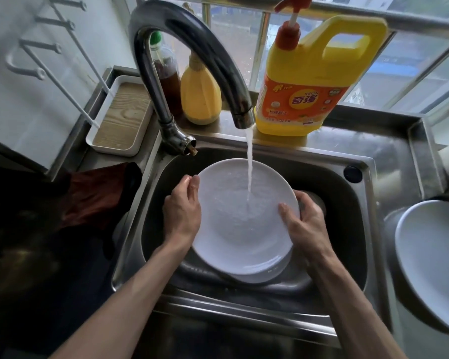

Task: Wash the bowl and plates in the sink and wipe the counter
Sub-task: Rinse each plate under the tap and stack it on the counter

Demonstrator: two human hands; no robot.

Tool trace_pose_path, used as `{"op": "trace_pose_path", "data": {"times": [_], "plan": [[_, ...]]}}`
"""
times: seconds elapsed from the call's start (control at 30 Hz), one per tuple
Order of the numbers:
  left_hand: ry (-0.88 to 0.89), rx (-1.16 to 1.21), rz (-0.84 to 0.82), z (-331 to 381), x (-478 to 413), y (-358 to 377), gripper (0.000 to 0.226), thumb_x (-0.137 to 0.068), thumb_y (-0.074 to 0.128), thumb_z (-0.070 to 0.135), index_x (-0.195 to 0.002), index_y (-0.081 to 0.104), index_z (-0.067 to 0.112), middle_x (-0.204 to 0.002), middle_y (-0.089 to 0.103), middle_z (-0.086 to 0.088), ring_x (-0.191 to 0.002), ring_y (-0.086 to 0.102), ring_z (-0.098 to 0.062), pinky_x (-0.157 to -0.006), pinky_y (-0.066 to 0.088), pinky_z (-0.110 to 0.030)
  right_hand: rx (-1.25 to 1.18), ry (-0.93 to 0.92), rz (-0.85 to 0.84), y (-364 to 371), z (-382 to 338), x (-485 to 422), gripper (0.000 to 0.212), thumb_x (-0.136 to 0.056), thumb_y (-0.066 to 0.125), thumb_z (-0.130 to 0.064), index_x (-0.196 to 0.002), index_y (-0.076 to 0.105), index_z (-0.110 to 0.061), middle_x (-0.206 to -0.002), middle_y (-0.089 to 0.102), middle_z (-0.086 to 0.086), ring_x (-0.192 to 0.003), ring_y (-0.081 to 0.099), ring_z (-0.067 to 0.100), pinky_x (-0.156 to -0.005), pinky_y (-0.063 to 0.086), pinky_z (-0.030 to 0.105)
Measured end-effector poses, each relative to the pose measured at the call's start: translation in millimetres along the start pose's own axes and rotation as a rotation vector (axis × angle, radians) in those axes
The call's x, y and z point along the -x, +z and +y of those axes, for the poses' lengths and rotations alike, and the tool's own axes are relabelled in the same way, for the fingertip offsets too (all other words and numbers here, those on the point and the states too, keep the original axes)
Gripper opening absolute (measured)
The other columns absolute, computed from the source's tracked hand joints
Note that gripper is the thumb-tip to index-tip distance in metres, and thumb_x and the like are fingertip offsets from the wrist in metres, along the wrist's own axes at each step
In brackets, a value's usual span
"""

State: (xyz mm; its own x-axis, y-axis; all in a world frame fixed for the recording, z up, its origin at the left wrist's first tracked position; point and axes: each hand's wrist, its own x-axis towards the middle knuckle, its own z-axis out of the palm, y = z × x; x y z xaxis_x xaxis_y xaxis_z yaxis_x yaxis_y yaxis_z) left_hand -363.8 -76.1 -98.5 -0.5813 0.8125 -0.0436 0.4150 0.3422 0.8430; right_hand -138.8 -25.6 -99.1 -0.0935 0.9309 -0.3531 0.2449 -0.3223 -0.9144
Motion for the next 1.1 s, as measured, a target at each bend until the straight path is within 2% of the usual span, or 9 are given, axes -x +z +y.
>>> {"op": "trace_pose_path", "data": {"times": [0.13,0.23,0.4,0.5,0.63,0.7,0.83,0.9,1.1], "plan": [[0.026,-0.027,-0.196,-12.0,-2.4,-0.7,0.030,-0.098,0.061,0.050,-0.093,0.059,0.020,-0.076,0.065,0.005,-0.062,0.062,-0.002,-0.051,0.045,-0.016,0.034,0.035,0.018,3.5,2.9,-1.2,0.032,-0.083,0.087,-0.036,-0.108,0.073,-0.021,-0.094,0.078,0.001,-0.082,0.077,0.019,-0.072,0.065,0.042],[0.029,-0.100,-0.262,-17.2,0.7,1.8,0.071,-0.069,0.077,0.069,-0.118,0.061,0.020,-0.106,0.067,0.003,-0.092,0.066,-0.011,-0.069,0.052,-0.019,0.202,0.029,0.113,6.0,2.9,-2.3,0.036,-0.090,0.074,-0.057,-0.088,0.076,-0.021,-0.079,0.077,-0.001,-0.073,0.075,0.016,-0.066,0.063,0.038],[0.088,-0.446,-0.280,-10.7,5.4,6.8,0.131,-0.051,0.054,0.100,-0.158,0.032,0.027,-0.145,0.042,-0.004,-0.130,0.044,-0.023,-0.101,0.043,-0.039,0.244,0.069,0.165,13.2,2.7,5.4,0.055,-0.102,0.051,-0.059,-0.072,0.064,-0.015,-0.070,0.066,0.005,-0.066,0.062,0.022,-0.060,0.048,0.037],[0.099,-0.608,-0.303,-4.3,10.0,8.2,0.115,-0.068,0.046,0.097,-0.159,0.026,0.030,-0.143,0.047,-0.006,-0.126,0.049,-0.025,-0.100,0.047,-0.044,0.189,0.050,0.167,17.3,9.4,8.2,0.055,-0.103,0.046,-0.060,-0.077,0.064,-0.015,-0.074,0.066,0.009,-0.071,0.065,0.029,-0.063,0.053,0.047],[-0.194,-0.105,-0.179,-11.4,4.5,1.7,0.047,-0.094,0.061,0.059,-0.111,0.062,0.016,-0.087,0.068,0.005,-0.076,0.067,-0.014,-0.057,0.043,-0.022,0.102,0.032,0.215,16.5,12.7,13.0,0.048,-0.105,0.042,-0.059,-0.090,0.068,-0.021,-0.085,0.071,0.008,-0.082,0.070,0.030,-0.072,0.061,0.058],[-0.275,0.148,-0.162,-15.6,6.4,4.0,0.039,-0.102,0.054,0.049,-0.096,0.065,0.012,-0.078,0.067,0.000,-0.072,0.066,-0.018,-0.059,0.046,-0.026,0.063,0.007,0.241,17.4,12.0,16.2,0.038,-0.107,0.041,-0.054,-0.098,0.066,-0.028,-0.093,0.070,0.003,-0.089,0.070,0.024,-0.078,0.062,0.056],[-0.561,0.594,-0.146,-7.5,25.7,13.0,0.020,-0.103,0.062,0.027,-0.122,0.065,0.021,-0.107,0.074,-0.006,-0.097,0.073,-0.026,-0.070,0.062,-0.035,-0.018,-0.027,0.274,23.6,8.8,22.1,0.026,-0.111,0.039,-0.041,-0.112,0.057,-0.023,-0.103,0.065,0.004,-0.095,0.069,0.024,-0.076,0.063,0.043],[-0.666,0.787,-0.175,-3.5,40.7,14.0,0.041,-0.093,0.073,0.011,-0.130,0.063,0.024,-0.115,0.074,-0.006,-0.104,0.072,-0.028,-0.078,0.064,-0.040,-0.077,-0.008,0.296,26.6,8.6,25.5,0.021,-0.112,0.039,-0.035,-0.124,0.051,-0.023,-0.108,0.064,0.005,-0.096,0.068,0.021,-0.073,0.062,0.037],[-0.573,0.710,-0.090,-12.4,51.9,10.2,0.041,-0.091,0.074,0.007,-0.127,0.064,0.023,-0.117,0.073,-0.006,-0.109,0.070,-0.026,-0.094,0.060,-0.046,-0.111,0.075,0.235,28.3,17.1,33.5,0.015,-0.105,0.059,-0.027,-0.114,0.054,-0.016,-0.104,0.067,0.008,-0.092,0.070,0.023,-0.060,0.057,0.026]]}}
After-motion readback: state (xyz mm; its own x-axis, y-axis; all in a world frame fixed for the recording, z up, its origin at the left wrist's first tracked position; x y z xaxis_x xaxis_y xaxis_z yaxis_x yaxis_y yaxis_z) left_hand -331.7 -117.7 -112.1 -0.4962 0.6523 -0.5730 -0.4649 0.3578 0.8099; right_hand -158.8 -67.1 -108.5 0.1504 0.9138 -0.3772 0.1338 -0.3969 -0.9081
